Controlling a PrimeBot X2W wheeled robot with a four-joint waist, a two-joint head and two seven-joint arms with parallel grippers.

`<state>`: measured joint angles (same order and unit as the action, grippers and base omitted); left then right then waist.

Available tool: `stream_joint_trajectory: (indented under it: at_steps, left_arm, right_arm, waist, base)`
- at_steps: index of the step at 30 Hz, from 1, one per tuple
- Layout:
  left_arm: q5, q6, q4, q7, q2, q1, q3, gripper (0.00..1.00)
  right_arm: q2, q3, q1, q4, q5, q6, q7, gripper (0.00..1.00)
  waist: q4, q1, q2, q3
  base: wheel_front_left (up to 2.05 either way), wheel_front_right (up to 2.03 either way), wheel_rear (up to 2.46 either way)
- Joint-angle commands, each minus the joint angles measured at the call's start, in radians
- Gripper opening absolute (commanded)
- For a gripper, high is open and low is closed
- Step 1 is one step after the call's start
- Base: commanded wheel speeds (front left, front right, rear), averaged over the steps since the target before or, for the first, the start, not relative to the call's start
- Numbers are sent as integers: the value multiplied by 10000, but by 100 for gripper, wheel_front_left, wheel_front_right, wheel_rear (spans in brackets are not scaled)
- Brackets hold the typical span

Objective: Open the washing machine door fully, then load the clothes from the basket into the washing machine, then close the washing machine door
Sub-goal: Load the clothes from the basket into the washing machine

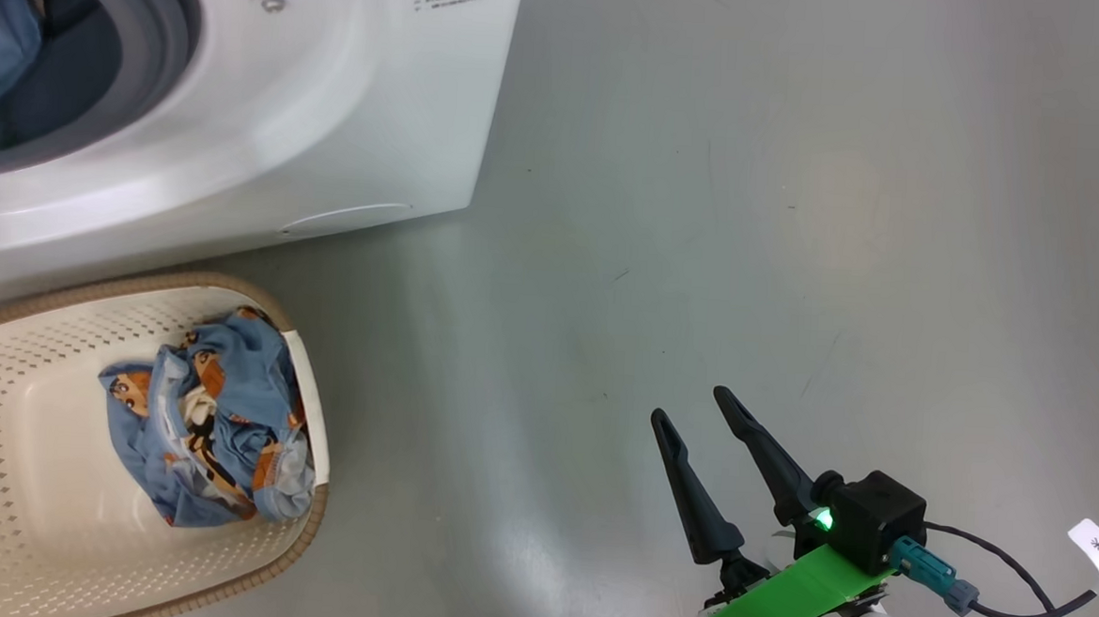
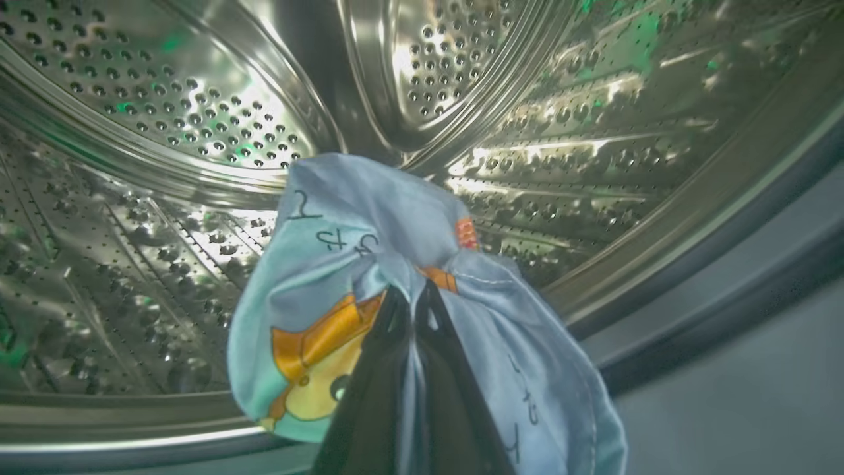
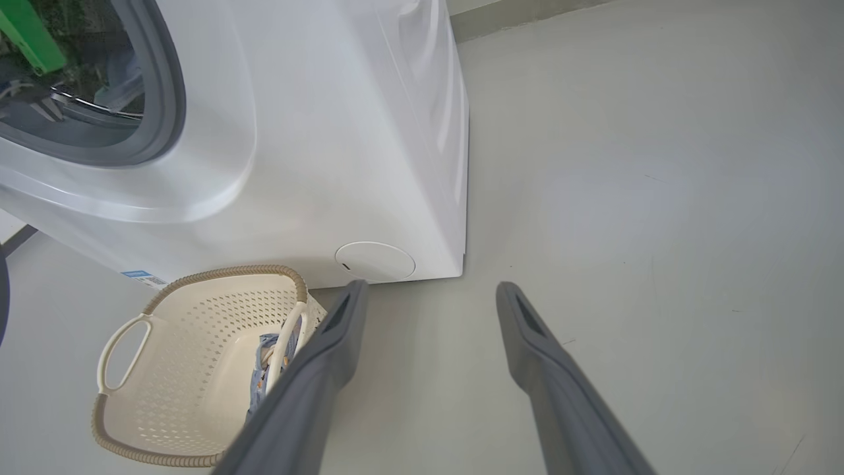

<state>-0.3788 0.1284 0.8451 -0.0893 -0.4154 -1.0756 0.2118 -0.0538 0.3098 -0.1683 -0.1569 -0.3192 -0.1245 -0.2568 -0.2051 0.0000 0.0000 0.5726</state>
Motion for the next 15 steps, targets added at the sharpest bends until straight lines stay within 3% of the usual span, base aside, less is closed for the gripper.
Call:
stream_joint_trajectory:
  at_steps: [1,7,15]
  left_arm:
    - [-128,19,-306,-255,-464,-286,-123,0]
    - [-801,21,-578,-1172,-570,-726,85,0]
    - [-1678,22,-945,-1600,-1179,-1198,373,0]
  right_arm:
    - [36,243,97,210,-95,-62,-49,100]
    - [36,320,128,263,-172,-62,-49,100]
    - [36,452,259,371,-168,-62,-49,100]
  waist:
    - [-28,0,0,17]
    - [-139,0,0,121]
    - [-372,0,0,494]
  base:
    - [0,0,0]
    - [0,0,0]
    - [0,0,0]
